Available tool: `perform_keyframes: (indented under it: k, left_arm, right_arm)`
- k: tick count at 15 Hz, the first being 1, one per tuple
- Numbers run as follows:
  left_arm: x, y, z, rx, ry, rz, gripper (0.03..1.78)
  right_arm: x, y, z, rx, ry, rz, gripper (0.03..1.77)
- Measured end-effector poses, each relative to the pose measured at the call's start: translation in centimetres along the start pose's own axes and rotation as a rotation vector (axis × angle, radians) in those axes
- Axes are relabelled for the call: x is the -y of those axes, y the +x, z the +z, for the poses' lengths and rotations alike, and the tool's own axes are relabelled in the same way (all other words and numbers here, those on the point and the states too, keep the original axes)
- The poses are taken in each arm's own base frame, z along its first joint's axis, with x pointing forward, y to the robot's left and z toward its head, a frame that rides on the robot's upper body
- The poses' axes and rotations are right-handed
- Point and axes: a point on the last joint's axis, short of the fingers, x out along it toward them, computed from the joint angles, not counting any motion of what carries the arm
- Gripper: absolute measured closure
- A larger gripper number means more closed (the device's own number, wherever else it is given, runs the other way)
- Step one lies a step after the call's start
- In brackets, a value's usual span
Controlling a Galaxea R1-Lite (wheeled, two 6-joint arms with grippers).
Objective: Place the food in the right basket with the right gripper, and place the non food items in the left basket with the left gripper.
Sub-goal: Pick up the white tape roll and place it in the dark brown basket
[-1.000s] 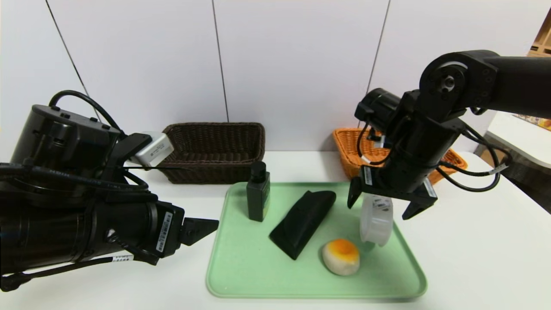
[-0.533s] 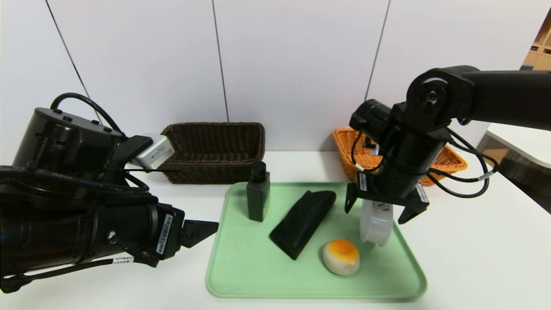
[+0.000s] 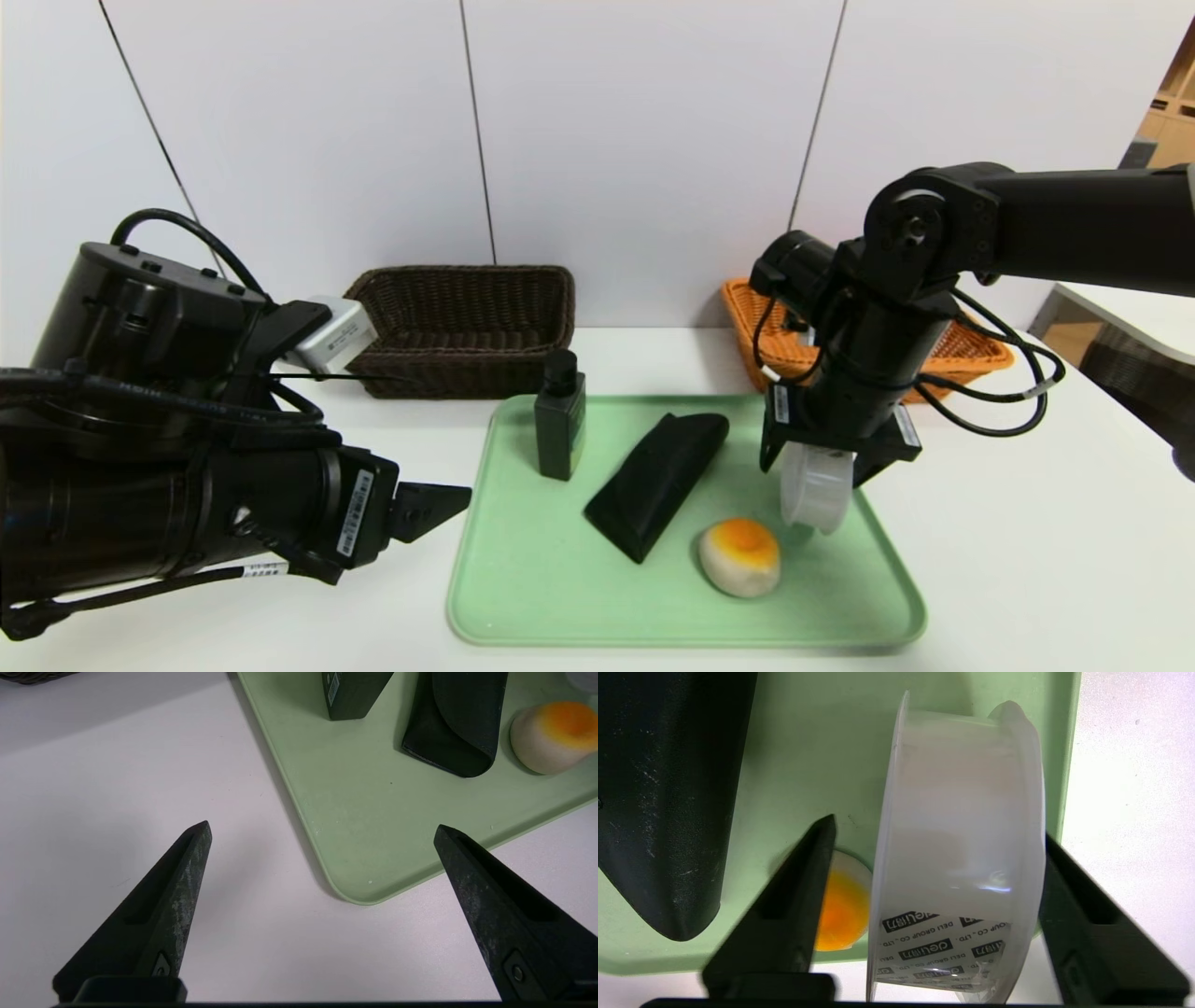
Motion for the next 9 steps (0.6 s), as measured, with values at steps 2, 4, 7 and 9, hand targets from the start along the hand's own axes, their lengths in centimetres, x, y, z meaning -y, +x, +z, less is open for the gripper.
perform_keyframes:
  k: [2,4,7,9]
  left_arm:
    - [-0.05,0.02,0.01,0.0,-0.002,0.001,0.12]
    - [-0.07,0.02,0.01,0.0,-0.002,0.002,0.12]
    - [-0.18,-0.03,0.1,0.004,-0.006,0.006,0.12]
    - [-0.26,-0.04,0.11,0.005,-0.008,0.009,0.12]
  right_arm:
    - [0.03,-0.03,-0.04,0.0,0.0,-0.002,0.81]
    - [0.02,-0.11,-0.03,0.004,-0.002,-0.002,1.02]
    - [0.02,-0.19,-0.05,0.006,-0.002,-0.001,1.21]
    - [-0.09,-0.2,-0.12,0.007,-0.004,0.0,1.21]
